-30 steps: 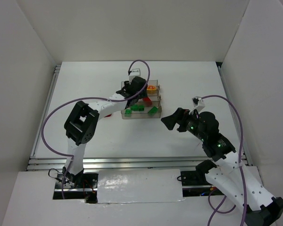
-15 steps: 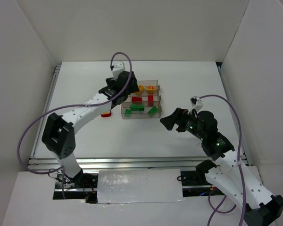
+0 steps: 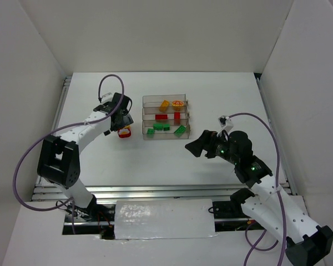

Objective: Sort the legos into containers by color

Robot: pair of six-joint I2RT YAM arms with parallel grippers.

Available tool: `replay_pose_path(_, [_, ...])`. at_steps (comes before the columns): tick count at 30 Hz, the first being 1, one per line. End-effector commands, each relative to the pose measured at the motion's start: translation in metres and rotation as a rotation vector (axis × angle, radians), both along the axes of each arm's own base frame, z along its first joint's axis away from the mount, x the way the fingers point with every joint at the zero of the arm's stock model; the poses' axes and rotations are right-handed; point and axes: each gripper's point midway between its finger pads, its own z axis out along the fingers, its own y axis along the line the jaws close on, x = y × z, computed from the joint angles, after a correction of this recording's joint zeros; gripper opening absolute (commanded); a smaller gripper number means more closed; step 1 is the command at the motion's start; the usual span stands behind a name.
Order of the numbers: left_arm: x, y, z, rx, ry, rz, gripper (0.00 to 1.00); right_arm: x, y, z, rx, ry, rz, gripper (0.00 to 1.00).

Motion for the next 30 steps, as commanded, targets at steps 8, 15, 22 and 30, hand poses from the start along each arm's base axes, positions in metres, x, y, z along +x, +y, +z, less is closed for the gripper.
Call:
replay_pose_path(8, [0.022, -0.018, -0.039, -0.034, 0.095, -0.132, 0.99, -0.002, 0.009, 0.009, 0.018, -0.041, 0.064, 1.00])
replay_pose_path(15, [0.029, -0.016, -0.056, -0.041, 0.128, -0.161, 0.98, -0.002, 0.010, 0.008, 0.015, -0.039, 0.076, 0.99])
replay_pose_path(22, [0.028, -0.012, -0.073, -0.057, 0.155, -0.171, 0.95, -0.002, 0.012, 0.005, 0.014, -0.031, 0.085, 1.00])
replay_pose_path(30, [0.026, -0.015, -0.078, -0.077, 0.151, -0.189, 0.79, -0.003, 0.013, 0.005, 0.018, -0.028, 0.088, 1.00])
